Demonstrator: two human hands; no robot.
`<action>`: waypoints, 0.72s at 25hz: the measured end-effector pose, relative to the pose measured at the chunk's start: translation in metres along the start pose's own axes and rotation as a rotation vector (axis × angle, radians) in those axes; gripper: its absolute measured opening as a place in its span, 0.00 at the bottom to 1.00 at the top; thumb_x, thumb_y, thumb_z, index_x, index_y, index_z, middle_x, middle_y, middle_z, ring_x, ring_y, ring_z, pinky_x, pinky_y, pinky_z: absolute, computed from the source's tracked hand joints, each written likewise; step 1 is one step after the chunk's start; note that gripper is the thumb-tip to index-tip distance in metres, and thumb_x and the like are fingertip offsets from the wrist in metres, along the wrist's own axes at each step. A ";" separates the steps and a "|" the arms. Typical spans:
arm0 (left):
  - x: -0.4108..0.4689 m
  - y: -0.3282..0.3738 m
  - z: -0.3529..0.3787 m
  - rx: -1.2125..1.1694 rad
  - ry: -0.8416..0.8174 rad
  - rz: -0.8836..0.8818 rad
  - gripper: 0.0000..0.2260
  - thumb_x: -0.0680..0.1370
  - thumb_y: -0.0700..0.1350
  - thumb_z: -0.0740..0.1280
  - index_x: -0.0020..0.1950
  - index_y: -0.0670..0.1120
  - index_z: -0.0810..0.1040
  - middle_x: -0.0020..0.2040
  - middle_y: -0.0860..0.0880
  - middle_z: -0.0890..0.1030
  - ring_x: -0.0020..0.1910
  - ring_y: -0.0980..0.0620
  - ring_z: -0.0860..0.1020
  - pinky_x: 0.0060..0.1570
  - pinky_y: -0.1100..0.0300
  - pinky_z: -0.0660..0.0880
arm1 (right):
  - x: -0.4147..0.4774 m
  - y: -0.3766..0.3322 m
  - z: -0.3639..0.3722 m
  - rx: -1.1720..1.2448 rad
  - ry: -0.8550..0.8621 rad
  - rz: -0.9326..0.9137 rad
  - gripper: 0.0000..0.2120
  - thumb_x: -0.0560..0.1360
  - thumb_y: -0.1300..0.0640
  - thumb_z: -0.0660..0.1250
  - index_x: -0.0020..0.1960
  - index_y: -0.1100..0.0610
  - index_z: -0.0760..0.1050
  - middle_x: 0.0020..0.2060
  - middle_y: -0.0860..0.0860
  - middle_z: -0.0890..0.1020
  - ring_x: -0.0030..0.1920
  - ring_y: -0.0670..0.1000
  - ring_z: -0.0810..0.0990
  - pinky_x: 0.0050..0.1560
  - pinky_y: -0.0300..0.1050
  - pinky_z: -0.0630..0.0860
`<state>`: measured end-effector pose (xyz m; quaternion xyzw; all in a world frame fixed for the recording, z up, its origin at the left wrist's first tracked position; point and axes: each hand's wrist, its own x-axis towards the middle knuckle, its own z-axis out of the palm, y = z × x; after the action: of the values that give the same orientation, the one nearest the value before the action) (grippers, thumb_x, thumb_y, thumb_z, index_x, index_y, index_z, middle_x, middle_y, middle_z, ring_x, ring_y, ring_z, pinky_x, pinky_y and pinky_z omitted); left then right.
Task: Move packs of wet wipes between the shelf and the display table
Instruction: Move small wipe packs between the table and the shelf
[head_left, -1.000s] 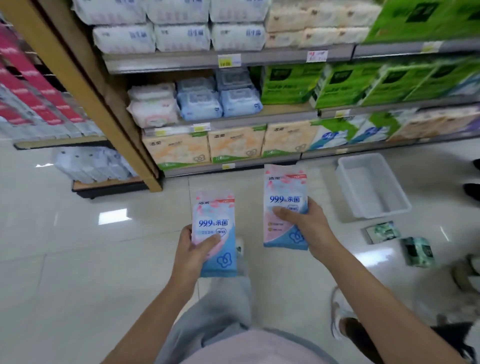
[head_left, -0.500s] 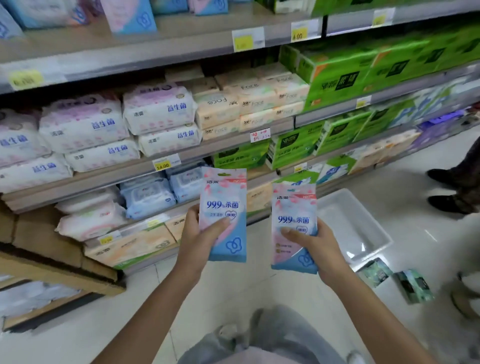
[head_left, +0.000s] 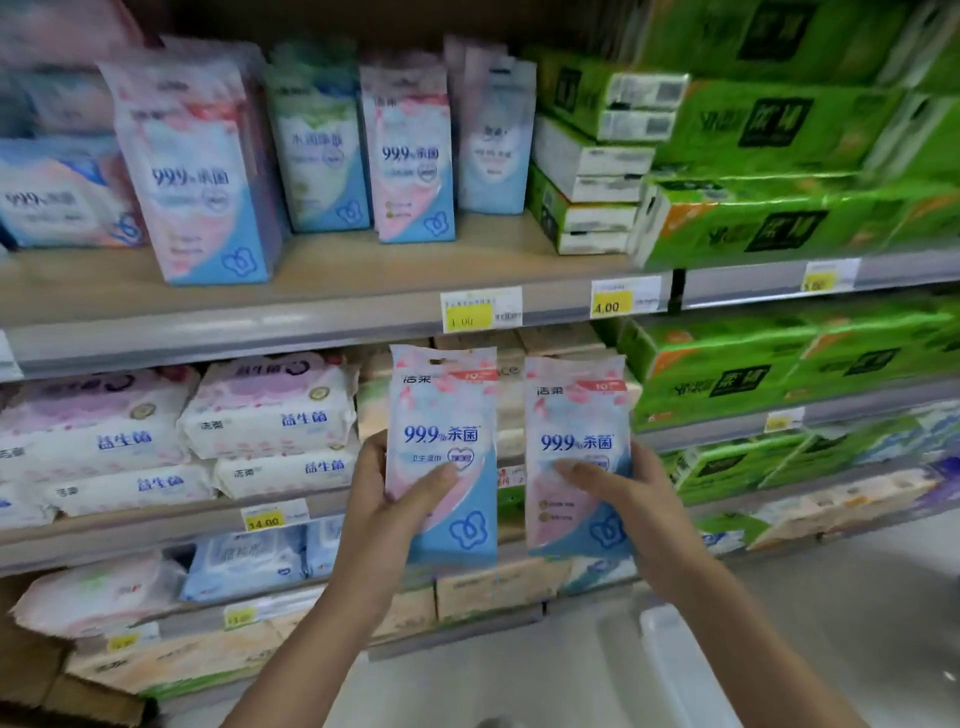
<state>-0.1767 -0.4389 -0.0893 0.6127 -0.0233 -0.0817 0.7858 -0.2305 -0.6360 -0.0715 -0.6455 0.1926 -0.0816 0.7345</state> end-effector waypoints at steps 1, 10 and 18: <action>0.008 0.009 0.006 -0.010 0.015 0.048 0.21 0.64 0.41 0.77 0.53 0.49 0.74 0.46 0.53 0.85 0.42 0.58 0.83 0.36 0.66 0.78 | 0.017 -0.022 0.003 -0.004 -0.050 -0.051 0.15 0.67 0.64 0.74 0.50 0.52 0.76 0.40 0.48 0.86 0.41 0.52 0.85 0.42 0.48 0.82; 0.085 0.103 0.008 -0.023 0.194 0.390 0.15 0.66 0.41 0.69 0.51 0.50 0.74 0.42 0.59 0.85 0.42 0.61 0.82 0.40 0.69 0.77 | 0.173 -0.151 0.097 0.059 -0.357 -0.360 0.14 0.70 0.62 0.71 0.54 0.55 0.74 0.45 0.49 0.85 0.46 0.51 0.84 0.51 0.50 0.81; 0.152 0.128 0.011 0.089 0.136 0.431 0.16 0.68 0.48 0.70 0.54 0.52 0.71 0.52 0.54 0.81 0.47 0.63 0.80 0.49 0.65 0.76 | 0.218 -0.132 0.149 -0.202 -0.216 -0.592 0.16 0.70 0.63 0.73 0.56 0.61 0.74 0.50 0.55 0.83 0.49 0.51 0.82 0.52 0.51 0.80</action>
<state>-0.0155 -0.4431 0.0272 0.6318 -0.1041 0.1305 0.7569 0.0430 -0.5993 0.0329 -0.7480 -0.0752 -0.2030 0.6275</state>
